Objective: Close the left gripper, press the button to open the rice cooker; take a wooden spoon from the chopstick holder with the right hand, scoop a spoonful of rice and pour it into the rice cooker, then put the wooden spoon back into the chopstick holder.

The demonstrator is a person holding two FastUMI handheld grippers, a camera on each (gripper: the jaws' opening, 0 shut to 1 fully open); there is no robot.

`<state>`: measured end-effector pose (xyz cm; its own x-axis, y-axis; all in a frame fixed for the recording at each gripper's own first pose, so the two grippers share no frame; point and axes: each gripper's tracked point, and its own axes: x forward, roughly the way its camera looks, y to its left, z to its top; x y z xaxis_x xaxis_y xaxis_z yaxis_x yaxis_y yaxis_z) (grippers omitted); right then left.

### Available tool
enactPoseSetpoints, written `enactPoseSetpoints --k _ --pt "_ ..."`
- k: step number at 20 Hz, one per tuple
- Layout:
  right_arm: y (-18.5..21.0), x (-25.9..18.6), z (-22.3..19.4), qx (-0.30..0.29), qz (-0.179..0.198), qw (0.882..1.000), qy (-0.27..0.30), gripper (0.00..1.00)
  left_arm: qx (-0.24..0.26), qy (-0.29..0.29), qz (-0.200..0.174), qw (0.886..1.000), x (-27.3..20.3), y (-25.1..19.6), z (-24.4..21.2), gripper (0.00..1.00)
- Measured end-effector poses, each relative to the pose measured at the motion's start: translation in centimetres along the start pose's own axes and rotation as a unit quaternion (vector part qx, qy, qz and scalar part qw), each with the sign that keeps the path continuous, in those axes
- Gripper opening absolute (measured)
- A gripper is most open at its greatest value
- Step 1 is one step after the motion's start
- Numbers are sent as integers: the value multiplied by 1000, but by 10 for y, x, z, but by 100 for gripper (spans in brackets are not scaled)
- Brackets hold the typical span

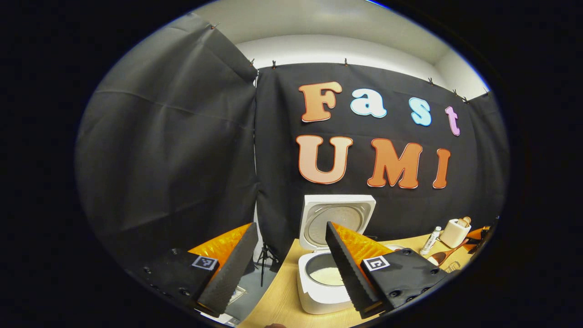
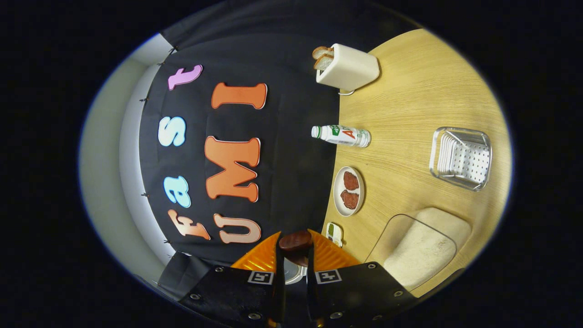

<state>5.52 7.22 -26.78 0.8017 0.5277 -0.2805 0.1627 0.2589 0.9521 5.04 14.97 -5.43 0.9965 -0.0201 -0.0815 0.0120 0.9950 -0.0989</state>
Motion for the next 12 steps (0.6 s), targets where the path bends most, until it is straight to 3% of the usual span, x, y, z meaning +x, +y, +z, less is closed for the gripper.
enactPoseSetpoints --k 12 --pt "82 97 -108 -29 26 996 83 19 -10 14 18 1000 -3 34 -15 100"
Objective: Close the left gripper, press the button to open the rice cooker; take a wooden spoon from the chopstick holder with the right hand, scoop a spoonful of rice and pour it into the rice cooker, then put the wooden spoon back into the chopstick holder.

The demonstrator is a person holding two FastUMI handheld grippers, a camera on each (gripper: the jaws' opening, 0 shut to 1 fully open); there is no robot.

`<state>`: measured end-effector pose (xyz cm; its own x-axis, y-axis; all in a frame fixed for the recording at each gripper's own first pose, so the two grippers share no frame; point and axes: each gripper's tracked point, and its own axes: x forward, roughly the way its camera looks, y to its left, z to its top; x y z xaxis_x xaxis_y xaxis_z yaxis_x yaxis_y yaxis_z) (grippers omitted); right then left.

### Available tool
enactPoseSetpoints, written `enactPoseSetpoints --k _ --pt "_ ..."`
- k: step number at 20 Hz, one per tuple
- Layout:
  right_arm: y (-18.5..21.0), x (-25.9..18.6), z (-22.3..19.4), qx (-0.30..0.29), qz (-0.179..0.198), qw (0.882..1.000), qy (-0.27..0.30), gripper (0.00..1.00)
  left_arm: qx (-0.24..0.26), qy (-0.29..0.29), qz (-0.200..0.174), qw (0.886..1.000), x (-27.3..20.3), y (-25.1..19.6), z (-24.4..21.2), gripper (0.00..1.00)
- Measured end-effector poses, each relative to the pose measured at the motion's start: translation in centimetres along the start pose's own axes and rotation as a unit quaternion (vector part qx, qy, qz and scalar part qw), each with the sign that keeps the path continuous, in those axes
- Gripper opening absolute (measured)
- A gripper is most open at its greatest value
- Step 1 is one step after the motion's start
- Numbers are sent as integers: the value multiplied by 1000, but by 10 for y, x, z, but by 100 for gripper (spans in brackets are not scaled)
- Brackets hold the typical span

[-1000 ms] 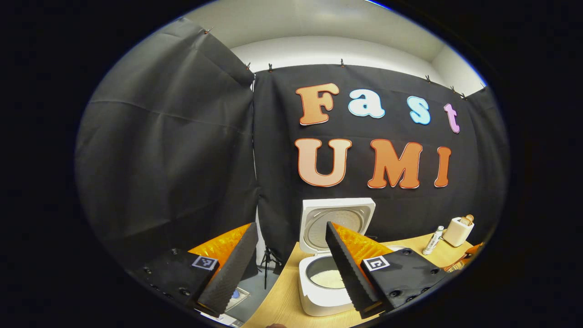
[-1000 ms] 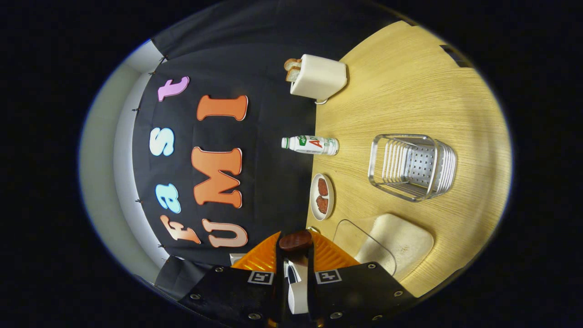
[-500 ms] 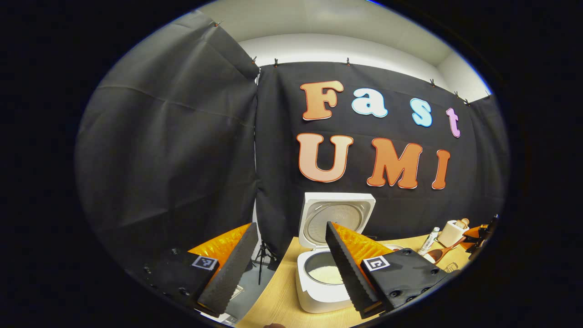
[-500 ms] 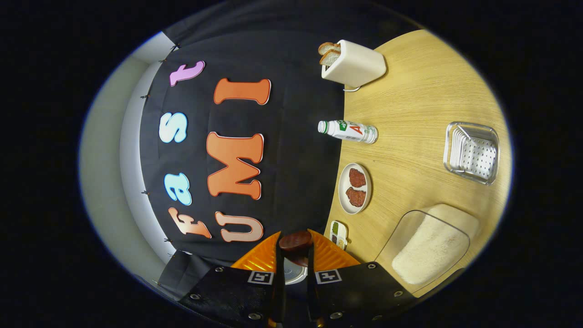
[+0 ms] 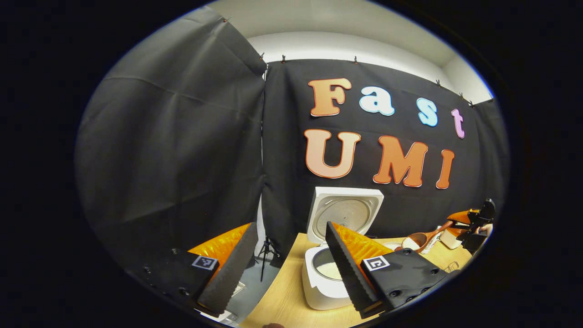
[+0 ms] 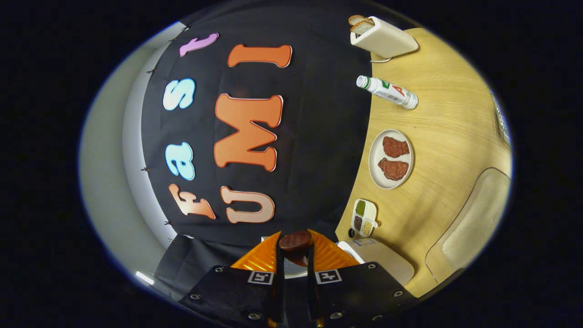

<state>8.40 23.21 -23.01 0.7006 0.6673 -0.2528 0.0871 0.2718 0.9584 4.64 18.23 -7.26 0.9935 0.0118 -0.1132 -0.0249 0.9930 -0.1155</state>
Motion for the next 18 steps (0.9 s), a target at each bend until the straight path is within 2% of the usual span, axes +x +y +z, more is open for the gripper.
enactPoseSetpoints --k 7,14,18 --pt "20 56 -62 -26 1 998 53 19 2 9 19 1000 1 26 -7 100" --pt "26 88 -96 -92 -11 993 75 19 3 13 33 999 5 41 -9 100" --pt "31 96 -107 -145 -17 986 78 19 1 16 28 999 4 42 -12 100"
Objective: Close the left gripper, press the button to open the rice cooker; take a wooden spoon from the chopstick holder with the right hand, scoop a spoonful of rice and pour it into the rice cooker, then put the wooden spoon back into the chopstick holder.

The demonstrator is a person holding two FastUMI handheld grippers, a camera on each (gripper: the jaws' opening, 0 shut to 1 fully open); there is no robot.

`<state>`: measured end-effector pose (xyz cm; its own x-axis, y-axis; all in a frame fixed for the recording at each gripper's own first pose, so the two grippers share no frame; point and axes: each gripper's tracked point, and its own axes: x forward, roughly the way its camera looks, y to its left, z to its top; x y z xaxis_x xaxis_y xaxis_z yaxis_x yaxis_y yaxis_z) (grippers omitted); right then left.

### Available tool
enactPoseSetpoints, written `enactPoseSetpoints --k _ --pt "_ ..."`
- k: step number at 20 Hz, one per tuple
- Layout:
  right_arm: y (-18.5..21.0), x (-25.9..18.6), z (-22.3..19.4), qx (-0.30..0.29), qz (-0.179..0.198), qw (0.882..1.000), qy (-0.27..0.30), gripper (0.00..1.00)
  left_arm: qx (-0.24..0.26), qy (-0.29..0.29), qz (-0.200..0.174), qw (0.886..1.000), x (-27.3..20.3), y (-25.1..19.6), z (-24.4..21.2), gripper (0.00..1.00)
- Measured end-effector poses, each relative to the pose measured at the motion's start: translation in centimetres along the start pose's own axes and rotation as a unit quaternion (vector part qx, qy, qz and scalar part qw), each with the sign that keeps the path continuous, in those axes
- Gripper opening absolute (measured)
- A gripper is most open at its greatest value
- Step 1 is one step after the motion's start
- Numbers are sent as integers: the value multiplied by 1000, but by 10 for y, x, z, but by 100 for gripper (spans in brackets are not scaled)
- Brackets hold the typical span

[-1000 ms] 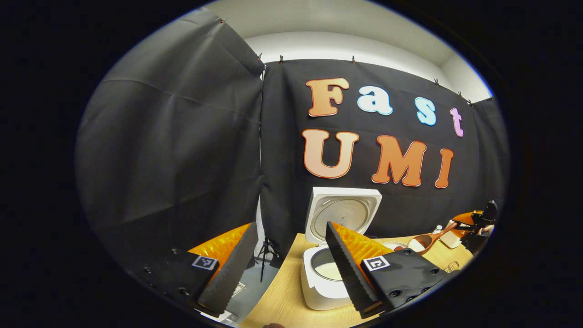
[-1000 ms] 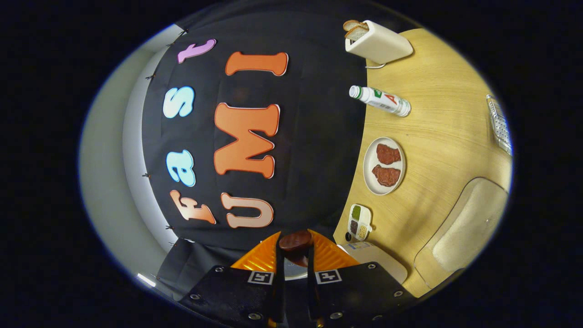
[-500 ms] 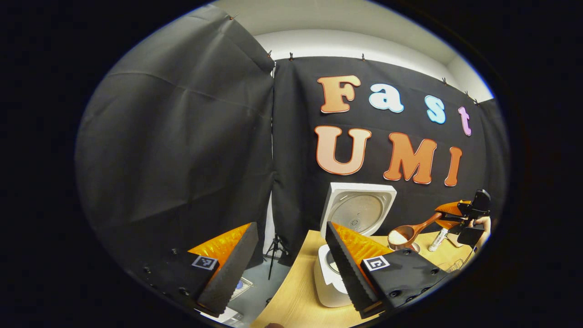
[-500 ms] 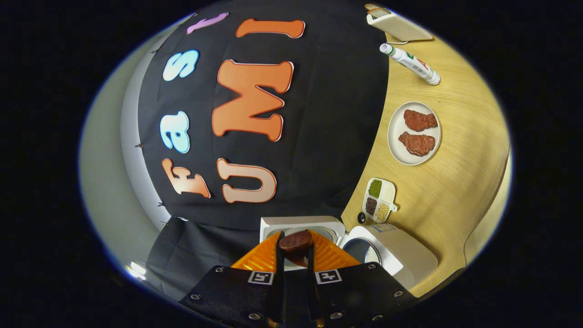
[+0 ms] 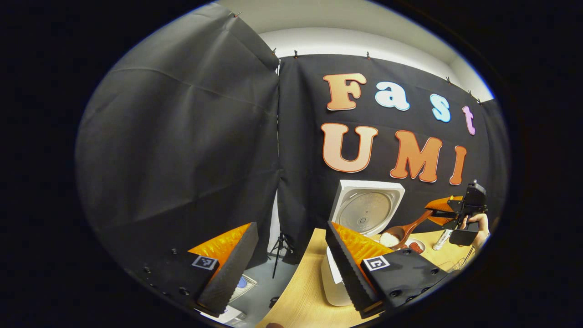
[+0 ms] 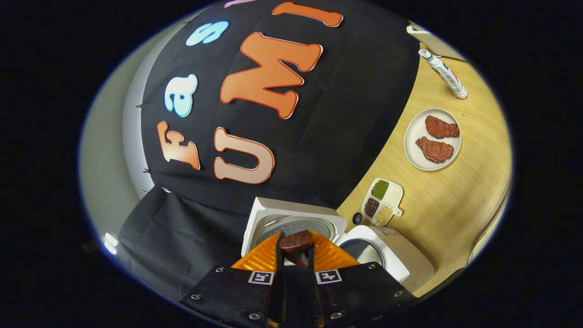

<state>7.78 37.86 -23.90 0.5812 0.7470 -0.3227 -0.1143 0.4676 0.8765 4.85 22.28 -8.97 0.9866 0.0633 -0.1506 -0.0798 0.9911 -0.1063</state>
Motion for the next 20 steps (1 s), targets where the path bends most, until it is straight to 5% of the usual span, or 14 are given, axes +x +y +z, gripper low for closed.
enactPoseSetpoints --k 11,20 --pt "16 4 -7 -96 -4 995 0 19 -4 -4 -1 1000 0 -1 0 100" --pt "35 6 -22 -209 -7 978 -6 19 -1 -2 3 1000 -1 1 -1 100"
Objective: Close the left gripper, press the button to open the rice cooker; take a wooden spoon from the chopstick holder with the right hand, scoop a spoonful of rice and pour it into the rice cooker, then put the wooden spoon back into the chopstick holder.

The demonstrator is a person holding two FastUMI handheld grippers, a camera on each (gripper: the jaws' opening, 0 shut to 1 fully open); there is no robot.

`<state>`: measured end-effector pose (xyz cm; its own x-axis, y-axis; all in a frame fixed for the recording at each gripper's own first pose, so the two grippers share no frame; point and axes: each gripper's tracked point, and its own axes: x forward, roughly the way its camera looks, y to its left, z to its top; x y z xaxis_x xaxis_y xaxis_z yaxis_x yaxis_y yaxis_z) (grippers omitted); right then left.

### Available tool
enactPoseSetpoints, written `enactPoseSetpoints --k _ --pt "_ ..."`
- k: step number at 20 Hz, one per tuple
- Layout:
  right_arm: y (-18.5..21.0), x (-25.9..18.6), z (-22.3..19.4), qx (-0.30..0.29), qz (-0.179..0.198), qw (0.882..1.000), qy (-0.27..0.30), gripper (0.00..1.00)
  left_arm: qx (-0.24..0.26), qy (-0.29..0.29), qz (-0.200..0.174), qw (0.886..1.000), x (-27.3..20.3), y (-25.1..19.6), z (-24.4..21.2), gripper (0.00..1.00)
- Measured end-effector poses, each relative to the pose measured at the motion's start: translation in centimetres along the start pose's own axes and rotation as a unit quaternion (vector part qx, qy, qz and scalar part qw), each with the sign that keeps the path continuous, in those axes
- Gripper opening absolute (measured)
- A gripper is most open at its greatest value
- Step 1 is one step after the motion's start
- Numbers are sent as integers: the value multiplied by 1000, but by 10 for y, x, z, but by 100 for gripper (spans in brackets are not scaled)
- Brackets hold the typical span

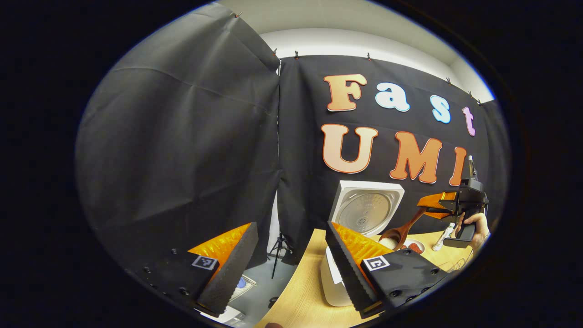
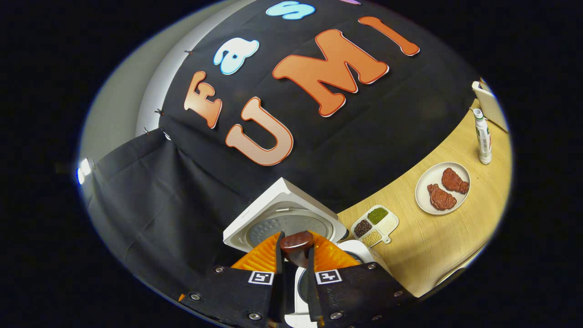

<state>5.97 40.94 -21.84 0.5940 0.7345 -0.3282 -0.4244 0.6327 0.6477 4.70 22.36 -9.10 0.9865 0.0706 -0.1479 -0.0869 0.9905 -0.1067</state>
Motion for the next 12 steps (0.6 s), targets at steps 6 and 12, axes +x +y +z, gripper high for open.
enactPoseSetpoints --k 6,12 --pt "21 1 -3 -79 6 997 -3 19 -5 3 2 1000 -2 2 -1 100" --pt "38 -2 -8 -148 14 989 -6 19 -7 4 4 1000 -7 6 -6 100"
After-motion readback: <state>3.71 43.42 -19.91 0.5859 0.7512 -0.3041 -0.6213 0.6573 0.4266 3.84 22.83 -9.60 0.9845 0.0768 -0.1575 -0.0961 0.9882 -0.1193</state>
